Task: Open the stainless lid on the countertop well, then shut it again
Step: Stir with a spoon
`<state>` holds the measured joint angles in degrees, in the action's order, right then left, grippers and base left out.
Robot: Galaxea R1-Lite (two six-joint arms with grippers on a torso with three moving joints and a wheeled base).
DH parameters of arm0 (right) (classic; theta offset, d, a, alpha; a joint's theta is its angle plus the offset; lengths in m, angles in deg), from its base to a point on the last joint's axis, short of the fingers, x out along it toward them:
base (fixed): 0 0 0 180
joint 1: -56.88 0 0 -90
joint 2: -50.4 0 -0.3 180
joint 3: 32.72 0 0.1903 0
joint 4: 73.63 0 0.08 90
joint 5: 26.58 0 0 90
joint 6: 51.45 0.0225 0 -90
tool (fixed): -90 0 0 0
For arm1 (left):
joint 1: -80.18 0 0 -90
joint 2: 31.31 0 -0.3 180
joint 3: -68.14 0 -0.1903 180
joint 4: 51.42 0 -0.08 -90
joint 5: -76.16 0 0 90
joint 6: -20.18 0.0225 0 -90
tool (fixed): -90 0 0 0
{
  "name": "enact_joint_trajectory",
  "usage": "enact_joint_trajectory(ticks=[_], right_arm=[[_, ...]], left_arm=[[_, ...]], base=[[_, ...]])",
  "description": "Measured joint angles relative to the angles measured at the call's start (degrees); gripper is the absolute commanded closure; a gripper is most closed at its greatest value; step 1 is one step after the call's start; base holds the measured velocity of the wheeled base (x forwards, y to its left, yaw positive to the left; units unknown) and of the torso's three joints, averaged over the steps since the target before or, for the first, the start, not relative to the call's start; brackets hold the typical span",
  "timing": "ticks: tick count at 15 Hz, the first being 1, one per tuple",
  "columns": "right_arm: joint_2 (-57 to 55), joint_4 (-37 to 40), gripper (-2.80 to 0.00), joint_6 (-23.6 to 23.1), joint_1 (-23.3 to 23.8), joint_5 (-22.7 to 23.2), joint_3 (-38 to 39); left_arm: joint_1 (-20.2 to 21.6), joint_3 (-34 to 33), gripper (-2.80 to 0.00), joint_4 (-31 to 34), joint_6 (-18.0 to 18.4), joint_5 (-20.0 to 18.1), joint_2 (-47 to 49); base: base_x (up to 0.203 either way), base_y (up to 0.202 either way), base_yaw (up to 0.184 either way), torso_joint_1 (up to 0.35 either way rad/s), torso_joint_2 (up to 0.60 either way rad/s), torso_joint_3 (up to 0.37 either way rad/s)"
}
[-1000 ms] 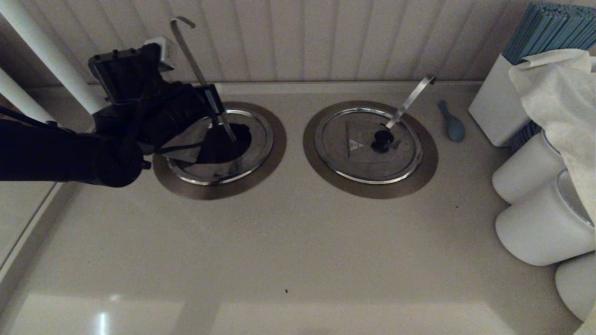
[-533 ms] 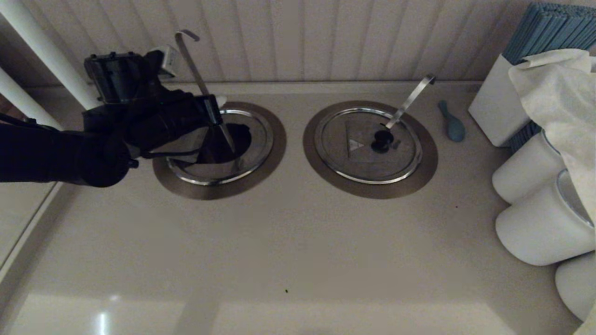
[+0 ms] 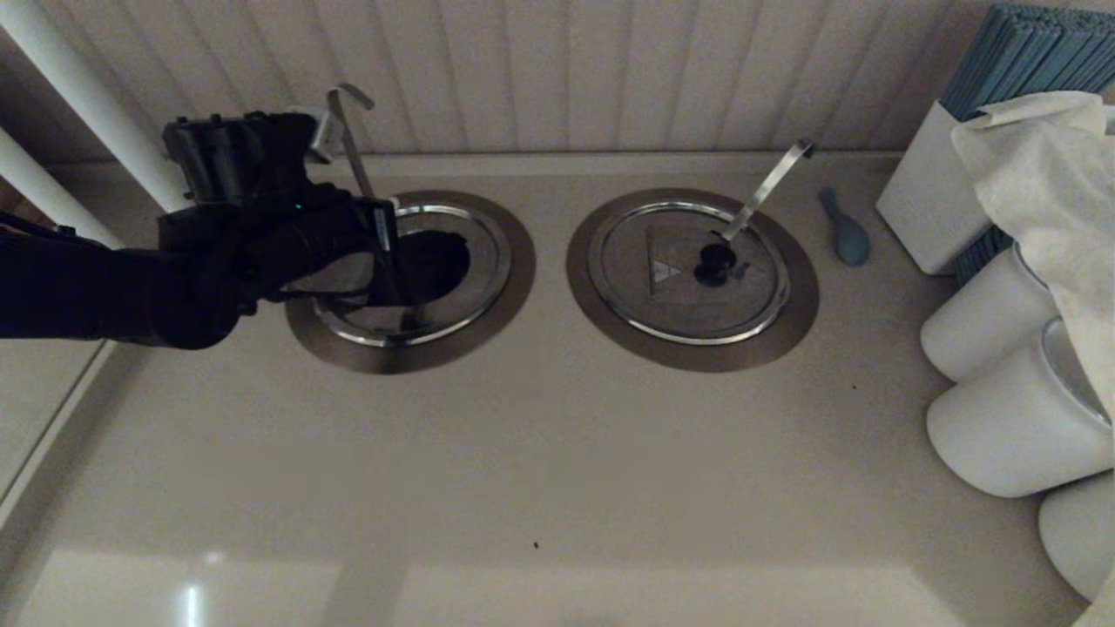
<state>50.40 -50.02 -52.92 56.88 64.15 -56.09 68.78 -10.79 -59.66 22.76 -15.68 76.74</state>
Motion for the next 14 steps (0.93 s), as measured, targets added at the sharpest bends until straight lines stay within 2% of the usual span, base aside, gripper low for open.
enact_joint_trajectory(ticks=[2,4,5,8,10,12,14], right_arm=[[0.0,0.0,-2.8,0.01,0.0,0.02,0.0],[0.0,0.02,-2.8,0.01,0.0,0.01,0.0],[0.0,0.02,-2.8,-0.01,0.0,0.03,0.0],[0.0,0.01,-2.8,-0.02,0.0,0.03,0.0],[0.0,0.02,-2.8,0.01,0.0,0.03,0.0],[0.0,0.02,-2.8,0.0,0.0,0.03,0.0],[0.0,0.02,-2.8,-0.01,0.0,0.03,0.0]], left_arm=[[-0.06,0.85,0.0,-5.84,-2.27,0.06,1.31],[-0.73,1.21,0.0,-11.88,-6.33,0.06,2.43],[-1.14,1.24,0.0,-12.62,-7.15,0.06,2.78],[-2.49,1.23,0.0,-12.51,-10.52,-0.33,3.01],[-2.68,0.89,0.0,-10.71,-10.58,-0.54,2.71],[-2.66,0.64,0.0,-6.12,-10.72,-2.13,1.53],[-2.52,-0.04,0.0,-4.02,-9.31,-3.35,0.71]], base=[[0.0,0.0,0.0,0.0,0.0,0.0],[0.0,0.0,0.0,0.0,0.0,0.0],[0.0,0.0,0.0,0.0,0.0,0.0],[0.0,0.0,0.0,0.0,0.0,0.0],[0.0,0.0,0.0,0.0,0.0,0.0],[0.0,0.0,0.0,0.0,0.0,0.0],[0.0,0.0,0.0,0.0,0.0,0.0]])
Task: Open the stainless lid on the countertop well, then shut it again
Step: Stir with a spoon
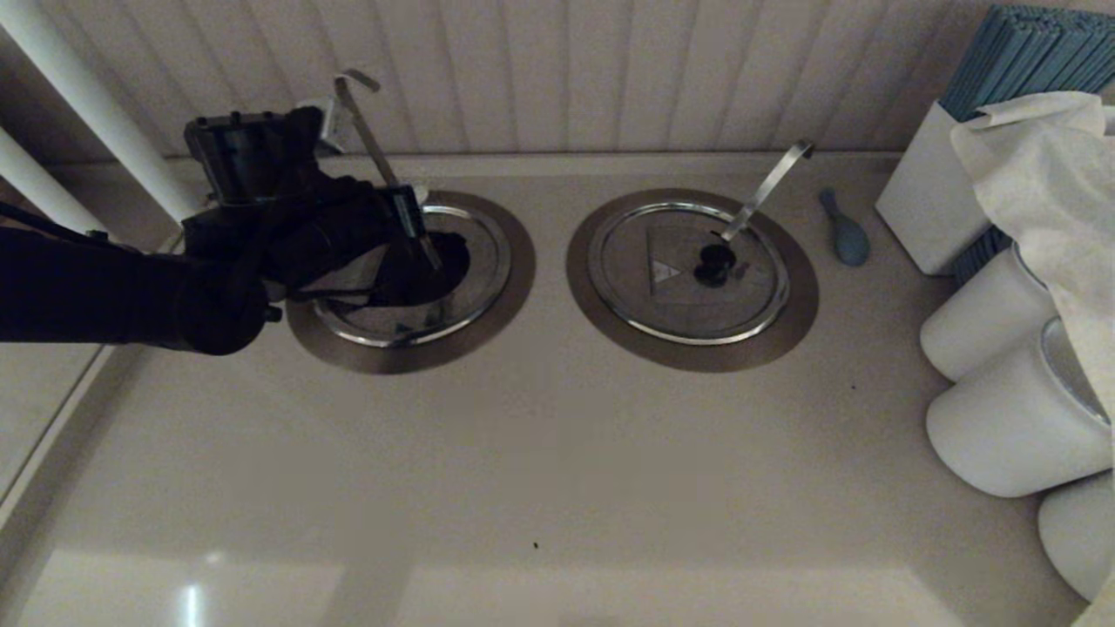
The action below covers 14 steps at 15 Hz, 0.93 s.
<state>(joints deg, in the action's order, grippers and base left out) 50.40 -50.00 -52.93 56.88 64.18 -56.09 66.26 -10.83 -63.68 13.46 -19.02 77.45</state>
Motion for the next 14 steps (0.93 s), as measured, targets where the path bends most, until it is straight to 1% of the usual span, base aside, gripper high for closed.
enact_joint_trajectory(ticks=[1,2,3,4,6,7,9,10,12,14], right_arm=[[0.0,0.0,-2.8,0.02,0.0,-0.01,0.0],[0.0,0.02,-2.8,0.0,0.0,-0.02,0.0],[0.0,0.02,-2.8,0.0,0.0,-0.02,0.0],[0.0,0.0,-2.8,0.0,0.0,0.0,0.0],[0.0,0.0,-2.8,0.0,0.0,-0.03,0.0],[0.0,0.02,-2.8,0.0,0.0,0.0,0.0],[0.0,0.0,-2.8,0.01,0.0,0.0,0.0],[0.0,0.0,-2.8,0.0,0.0,0.01,0.0],[0.0,0.0,-2.8,0.0,0.0,-0.01,0.0],[0.0,-0.02,-2.8,0.0,0.0,0.0,0.0]], left_arm=[[0.38,-0.47,0.0,0.54,2.22,-0.1,-0.23],[0.92,-0.94,0.0,1.92,4.84,-0.07,-0.52],[1.37,-1.27,0.0,3.68,6.71,0.2,-0.8],[1.67,-1.35,0.0,4.19,7.7,0.34,-0.87],[2.45,-1.32,0.0,3.85,11.01,1.08,-0.62],[2.7,-0.81,0.0,3.74,11.33,1.97,-0.27],[2.88,1.22,0.0,2.73,9.77,4.22,1.05],[2.76,1.92,0.0,0.77,9.23,5.28,2.04],[2.63,2.58,0.0,-4.75,8.76,6.17,3.76],[1.76,2.58,0.0,-5.93,6.38,6.1,4.38]], base=[[0.0,0.0,0.0,0.0,0.0,0.0],[0.0,0.0,0.0,0.0,0.0,0.0],[0.0,0.0,0.0,0.0,0.0,0.0],[0.0,0.0,0.0,0.0,0.0,0.0],[0.0,0.0,0.0,0.0,0.0,0.0],[0.0,0.0,0.0,0.0,0.0,0.0],[0.0,0.0,0.0,0.0,0.0,0.0],[0.0,0.0,0.0,0.0,0.0,0.0],[0.0,0.0,0.0,0.0,0.0,0.0],[0.0,0.0,0.0,0.0,0.0,0.0]])
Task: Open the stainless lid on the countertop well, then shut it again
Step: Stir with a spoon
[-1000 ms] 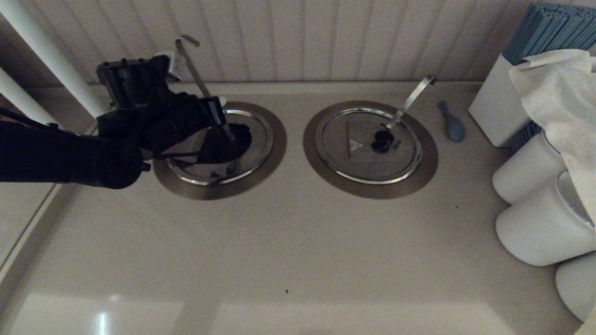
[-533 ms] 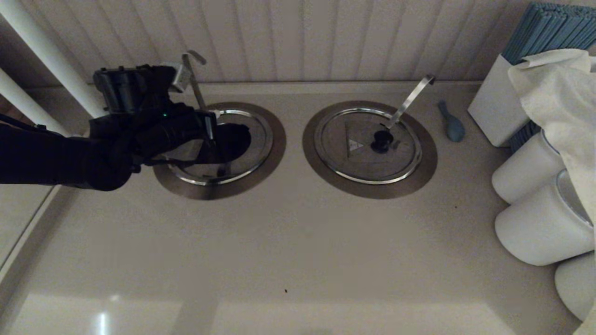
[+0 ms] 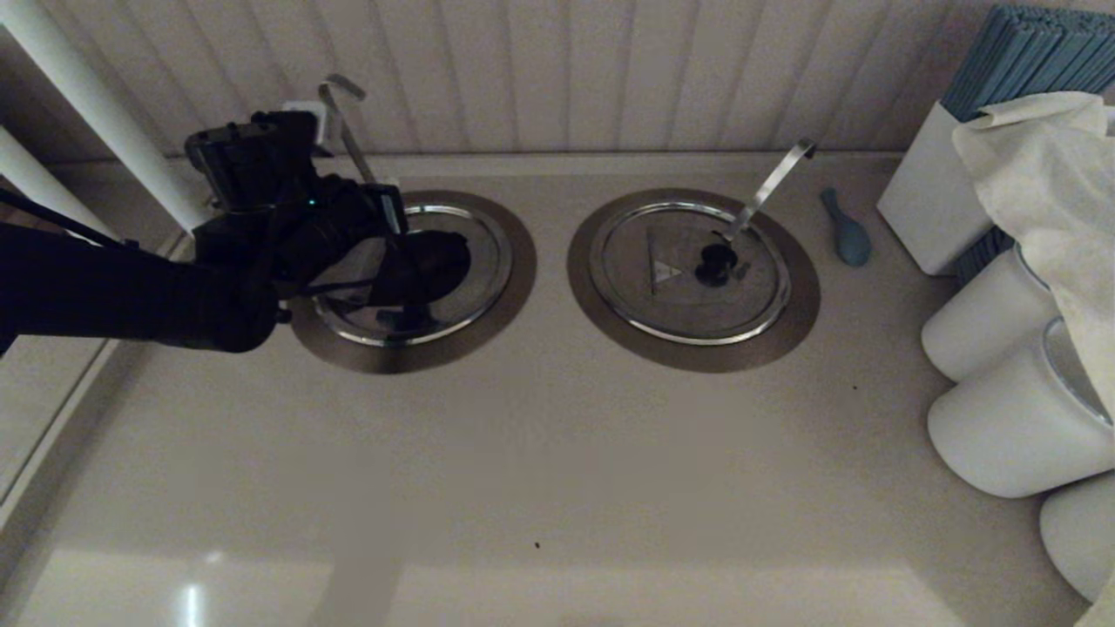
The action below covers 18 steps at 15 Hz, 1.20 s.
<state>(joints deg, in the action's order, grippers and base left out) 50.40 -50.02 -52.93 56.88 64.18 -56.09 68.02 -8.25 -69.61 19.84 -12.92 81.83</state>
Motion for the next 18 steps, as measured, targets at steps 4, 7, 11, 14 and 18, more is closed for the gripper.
enact_joint_trajectory(ticks=[4,7,11,14,18], right_arm=[[0.0,0.02,-2.8,0.01,0.0,-0.02,0.0],[0.0,0.01,-2.8,0.0,0.0,0.0,0.0],[0.0,0.01,-2.8,0.02,0.0,-0.01,0.0],[0.0,0.02,-2.8,0.0,0.0,-0.02,0.0],[0.0,0.02,-2.8,0.0,0.0,0.0,0.0]], left_arm=[[-1.59,0.09,0.0,2.49,-5.26,-1.66,-0.3],[-1.73,0.0,0.0,5.65,-7.62,-4.18,-1.68],[1.24,-1.15,0.0,14.73,-7.19,-12.14,-5.77],[2.29,-1.83,0.0,14.81,0.6,-9.62,-5.57],[1.72,-0.03,0.0,10.97,4.59,-1.09,-2.08]], base=[[0.0,0.0,0.0,0.0,0.0,0.0],[0.0,0.0,0.0,0.0,0.0,0.0],[0.0,0.0,0.0,0.0,0.0,0.0],[0.0,0.0,0.0,0.0,0.0,0.0],[0.0,0.0,0.0,0.0,0.0,0.0]])
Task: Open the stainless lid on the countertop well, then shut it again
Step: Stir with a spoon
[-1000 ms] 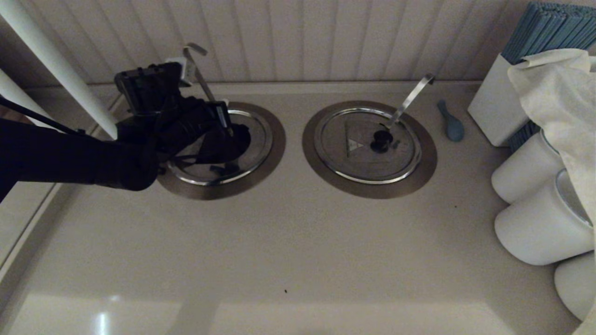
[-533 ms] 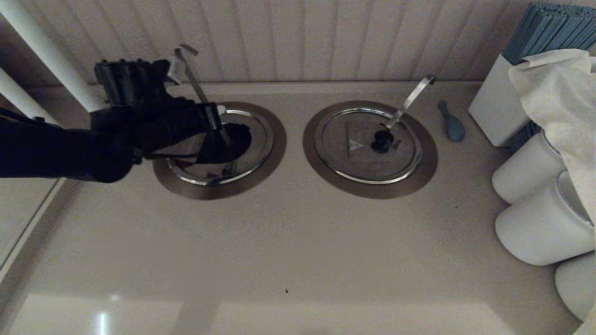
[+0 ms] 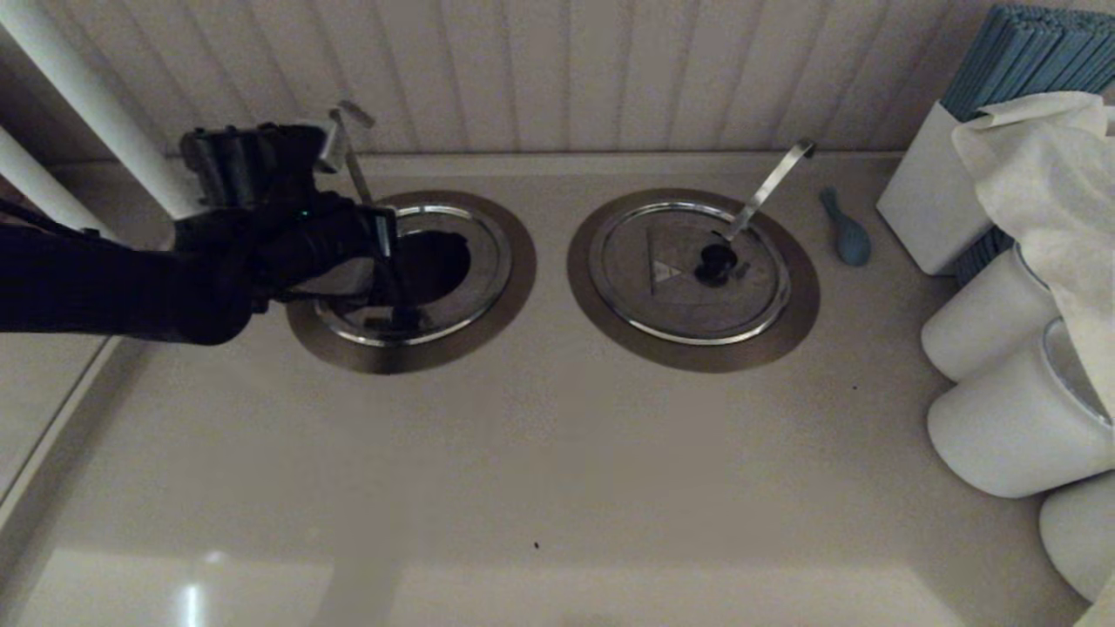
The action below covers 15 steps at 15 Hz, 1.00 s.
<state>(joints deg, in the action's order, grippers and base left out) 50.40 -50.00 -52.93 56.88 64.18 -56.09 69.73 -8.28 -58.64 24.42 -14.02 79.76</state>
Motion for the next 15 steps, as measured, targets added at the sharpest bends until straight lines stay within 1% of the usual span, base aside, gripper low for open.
enact_joint_trajectory(ticks=[2,5,6,9,11,13,15], right_arm=[[0.0,0.0,-2.8,0.0,0.0,0.0,0.0],[0.0,0.0,-2.8,0.0,0.0,0.02,0.0],[0.0,0.0,-2.8,0.0,0.0,-0.02,0.0],[0.0,-0.02,-2.8,0.05,0.0,-0.02,0.0],[0.0,0.0,-2.8,0.02,0.0,-0.01,0.0],[0.0,-0.02,-2.8,0.0,0.0,0.0,0.0],[0.0,-0.02,-2.8,0.0,0.0,0.0,0.0]], left_arm=[[-1.65,1.59,0.0,-2.35,-0.14,4.53,1.9],[-4.8,2.19,0.0,-2.56,-0.35,5.41,3.65],[-5.48,2.43,-2.8,-2.75,-0.3,5.72,4.24],[-6.31,3.62,-2.8,-2.7,-0.59,7.39,5.79],[-6.83,5.22,-2.8,-2.66,-1.05,9.18,6.96],[-6.87,5.98,-2.8,-2.62,-1.41,9.47,7.63],[-7.12,6.26,-2.8,-3.1,-2.56,9.54,7.87]], base=[[0.0,0.0,0.0,0.0,0.0,0.0],[0.0,0.0,0.0,0.0,0.0,0.0],[0.0,0.0,0.0,0.0,0.0,0.0],[0.0,0.0,0.0,0.0,0.0,0.0],[0.0,0.0,0.0,0.0,0.0,0.0],[0.0,0.0,0.0,0.0,0.0,0.0],[0.0,0.0,0.0,0.0,0.0,0.0]])
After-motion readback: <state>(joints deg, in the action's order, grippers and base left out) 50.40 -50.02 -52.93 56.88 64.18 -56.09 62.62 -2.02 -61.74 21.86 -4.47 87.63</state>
